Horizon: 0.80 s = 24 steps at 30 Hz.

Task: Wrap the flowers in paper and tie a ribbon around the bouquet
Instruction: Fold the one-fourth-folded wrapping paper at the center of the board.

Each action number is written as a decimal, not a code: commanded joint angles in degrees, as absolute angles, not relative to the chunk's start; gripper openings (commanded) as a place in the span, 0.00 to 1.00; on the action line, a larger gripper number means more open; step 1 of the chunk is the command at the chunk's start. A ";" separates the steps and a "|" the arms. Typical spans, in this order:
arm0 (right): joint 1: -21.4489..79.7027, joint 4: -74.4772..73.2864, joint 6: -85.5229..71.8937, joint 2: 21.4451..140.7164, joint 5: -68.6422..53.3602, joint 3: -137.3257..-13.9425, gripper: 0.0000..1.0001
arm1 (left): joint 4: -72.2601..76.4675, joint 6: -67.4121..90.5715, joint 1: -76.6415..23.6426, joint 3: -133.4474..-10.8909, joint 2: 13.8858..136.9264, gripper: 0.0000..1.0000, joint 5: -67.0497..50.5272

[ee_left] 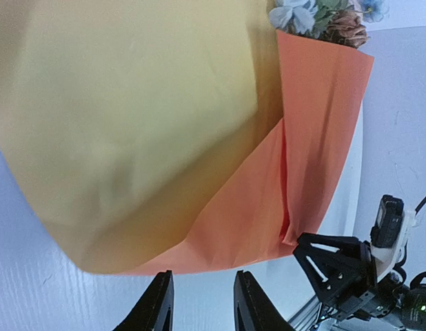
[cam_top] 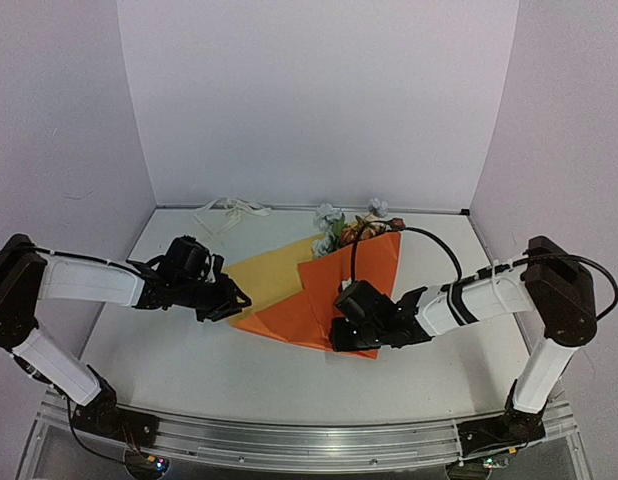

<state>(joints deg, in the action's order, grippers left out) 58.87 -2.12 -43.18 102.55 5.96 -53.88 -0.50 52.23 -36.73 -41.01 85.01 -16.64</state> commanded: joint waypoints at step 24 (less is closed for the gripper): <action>58.91 -9.32 -40.37 109.54 2.01 -65.33 0.27 | 10.35 76.14 -46.29 -35.42 89.89 0.43 5.78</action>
<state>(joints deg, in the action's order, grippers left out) 58.86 -7.10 -42.07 107.48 2.74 -62.14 9.07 76.09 -46.35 -32.76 88.70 2.30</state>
